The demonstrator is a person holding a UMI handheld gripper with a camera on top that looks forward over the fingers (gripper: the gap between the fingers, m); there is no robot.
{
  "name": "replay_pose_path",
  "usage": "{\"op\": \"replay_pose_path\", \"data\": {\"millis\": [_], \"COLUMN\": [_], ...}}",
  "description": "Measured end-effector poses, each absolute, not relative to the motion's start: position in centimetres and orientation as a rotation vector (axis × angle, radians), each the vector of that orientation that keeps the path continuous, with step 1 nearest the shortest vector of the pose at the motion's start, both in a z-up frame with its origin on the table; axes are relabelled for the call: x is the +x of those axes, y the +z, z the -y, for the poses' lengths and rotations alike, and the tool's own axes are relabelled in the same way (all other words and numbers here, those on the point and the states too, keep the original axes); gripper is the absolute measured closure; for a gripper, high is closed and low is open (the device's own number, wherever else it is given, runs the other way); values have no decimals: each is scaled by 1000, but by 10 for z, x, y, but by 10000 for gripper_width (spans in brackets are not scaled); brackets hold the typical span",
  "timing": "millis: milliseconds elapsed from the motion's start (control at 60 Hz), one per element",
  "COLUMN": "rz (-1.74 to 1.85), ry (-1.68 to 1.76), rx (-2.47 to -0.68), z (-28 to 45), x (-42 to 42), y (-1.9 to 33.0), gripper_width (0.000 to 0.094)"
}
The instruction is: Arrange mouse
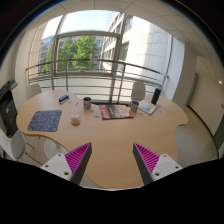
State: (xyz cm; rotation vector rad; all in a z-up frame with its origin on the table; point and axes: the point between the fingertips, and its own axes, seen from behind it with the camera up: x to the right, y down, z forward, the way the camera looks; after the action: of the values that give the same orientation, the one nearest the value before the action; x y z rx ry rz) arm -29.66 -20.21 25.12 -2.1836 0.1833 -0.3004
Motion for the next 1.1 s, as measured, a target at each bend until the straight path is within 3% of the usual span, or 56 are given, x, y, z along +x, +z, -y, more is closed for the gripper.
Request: {"op": "replay_pose_path", "data": {"millis": [150,333,517,883,983,1100], "rz": [-165,-102,22,114,102,84], "ry": [-268,-187,-105,5,14,38], "rx": [-2250,-2362,-2333,-2261,-2267,-2274], "z": [205,162,53,-175,-209,-227], "x": [-309,-356,-397,-454,-455,-454], "y": [214,122,64,6,-9,-15], "gripper_width": [86,87,87,90,171,387]}}
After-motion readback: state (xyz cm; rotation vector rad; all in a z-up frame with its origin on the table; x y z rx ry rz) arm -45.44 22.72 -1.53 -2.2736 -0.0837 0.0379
